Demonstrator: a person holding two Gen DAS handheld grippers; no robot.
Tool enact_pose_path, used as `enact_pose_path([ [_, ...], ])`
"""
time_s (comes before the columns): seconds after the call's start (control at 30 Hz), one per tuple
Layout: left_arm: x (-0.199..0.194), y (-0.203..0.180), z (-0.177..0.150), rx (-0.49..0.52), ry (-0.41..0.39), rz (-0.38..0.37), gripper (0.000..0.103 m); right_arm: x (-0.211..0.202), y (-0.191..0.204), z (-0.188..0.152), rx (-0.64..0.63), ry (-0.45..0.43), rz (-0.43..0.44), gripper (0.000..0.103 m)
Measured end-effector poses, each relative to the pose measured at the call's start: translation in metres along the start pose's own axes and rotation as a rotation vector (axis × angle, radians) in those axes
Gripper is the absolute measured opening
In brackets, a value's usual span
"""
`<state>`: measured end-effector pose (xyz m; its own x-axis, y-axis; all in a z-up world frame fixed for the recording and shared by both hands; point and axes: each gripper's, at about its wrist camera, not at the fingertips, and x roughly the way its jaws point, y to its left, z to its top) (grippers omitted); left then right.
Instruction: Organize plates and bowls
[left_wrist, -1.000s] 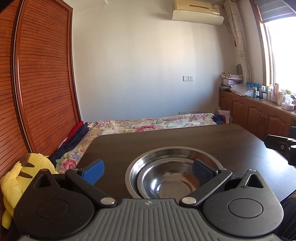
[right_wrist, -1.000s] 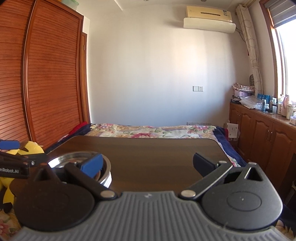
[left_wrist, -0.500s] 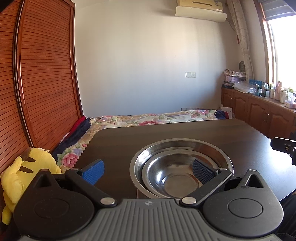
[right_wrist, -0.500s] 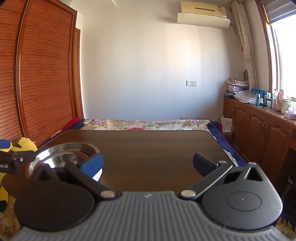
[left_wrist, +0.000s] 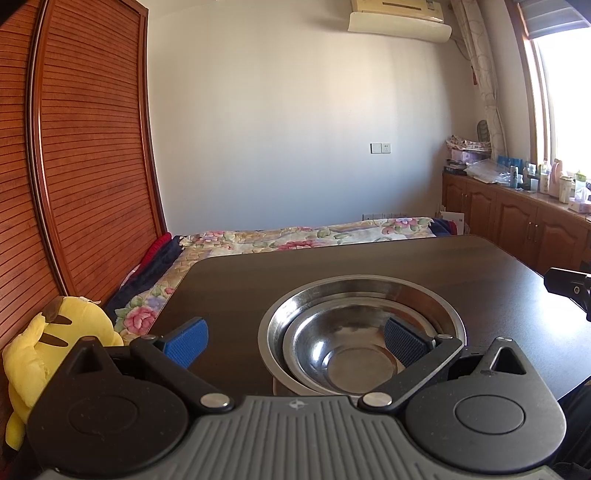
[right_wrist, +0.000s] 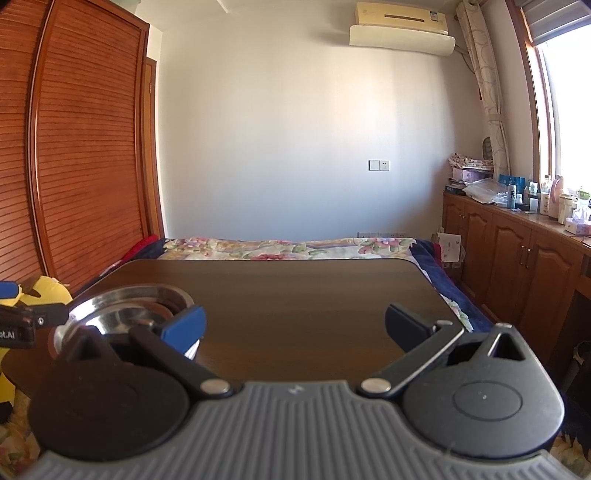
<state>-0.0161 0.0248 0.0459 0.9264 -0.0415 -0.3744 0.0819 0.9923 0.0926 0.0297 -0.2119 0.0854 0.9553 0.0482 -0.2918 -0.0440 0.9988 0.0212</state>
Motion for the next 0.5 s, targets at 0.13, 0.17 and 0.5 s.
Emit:
enact_pose_path([
  [0.13, -0.0002, -0.0002, -0.0001, 0.0, 0.0, -0.002, 0.103, -0.0001, -0.0016, 0.0005, 0.001, -0.002, -0.003, 0.103],
  [0.17, -0.0003, -0.0003, -0.0001, 0.0, 0.0, -0.001, 0.103, 0.0001, -0.003, 0.0008, 0.002, -0.002, -0.002, 0.103],
  [0.5, -0.0007, -0.0007, -0.0005, 0.005, 0.0, -0.002, 0.103, -0.0001, -0.0053, 0.0016, 0.004, -0.004, -0.002, 0.103],
])
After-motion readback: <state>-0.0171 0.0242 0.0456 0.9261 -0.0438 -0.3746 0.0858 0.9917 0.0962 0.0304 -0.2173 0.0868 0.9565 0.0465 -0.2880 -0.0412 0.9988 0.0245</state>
